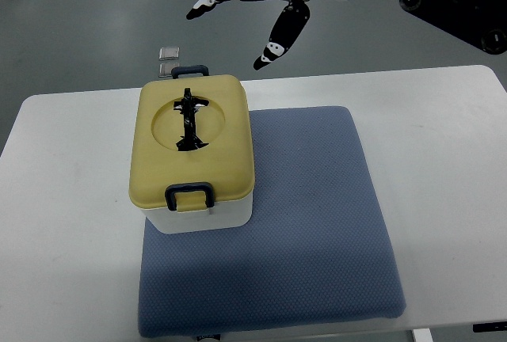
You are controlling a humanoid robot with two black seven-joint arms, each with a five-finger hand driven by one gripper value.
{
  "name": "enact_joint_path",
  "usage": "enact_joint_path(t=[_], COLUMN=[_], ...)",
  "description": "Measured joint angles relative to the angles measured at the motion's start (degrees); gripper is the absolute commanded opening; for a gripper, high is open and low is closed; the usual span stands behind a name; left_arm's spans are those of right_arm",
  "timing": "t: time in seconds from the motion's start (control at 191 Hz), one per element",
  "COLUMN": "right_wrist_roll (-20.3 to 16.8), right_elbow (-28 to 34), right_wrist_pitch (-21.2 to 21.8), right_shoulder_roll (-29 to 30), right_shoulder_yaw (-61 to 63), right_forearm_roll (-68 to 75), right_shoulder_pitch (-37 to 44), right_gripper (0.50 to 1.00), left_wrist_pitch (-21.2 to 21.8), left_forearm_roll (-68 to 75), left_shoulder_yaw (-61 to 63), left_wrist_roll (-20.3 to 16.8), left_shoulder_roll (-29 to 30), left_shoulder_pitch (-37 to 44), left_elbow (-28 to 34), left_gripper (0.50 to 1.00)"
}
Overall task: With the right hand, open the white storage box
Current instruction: 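Swing the right hand over the yellow lid toward its black handle, then lower the right hand and close its fingers around the black lid handle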
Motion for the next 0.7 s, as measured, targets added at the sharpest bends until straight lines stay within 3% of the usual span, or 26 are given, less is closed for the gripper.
enact_joint_path(t=[0.324, 0.7], right_wrist_roll=[0.0, -0.4], right_elbow=[0.0, -0.8], right_wrist_pitch=[0.0, -0.7], right_shoulder_roll=[10.5, 17.0], right_shoulder_yaw=[-10.7, -17.0], right_forearm_roll=[-0.3, -2.2], right_shoulder_pitch=[11.6, 14.2], right_gripper=[0.915, 0.907], left_wrist_pitch=[0.0, 0.0], left_forearm_roll=[0.0, 0.0], left_shoulder_yaw=[-0.1, -0.1], left_wrist_roll=[0.0, 0.0], left_shoulder_roll=[0.0, 0.0], left_shoulder_pitch=[0.0, 0.0], left_elbow=[0.1, 0.3], left_gripper=[1.000, 1.000])
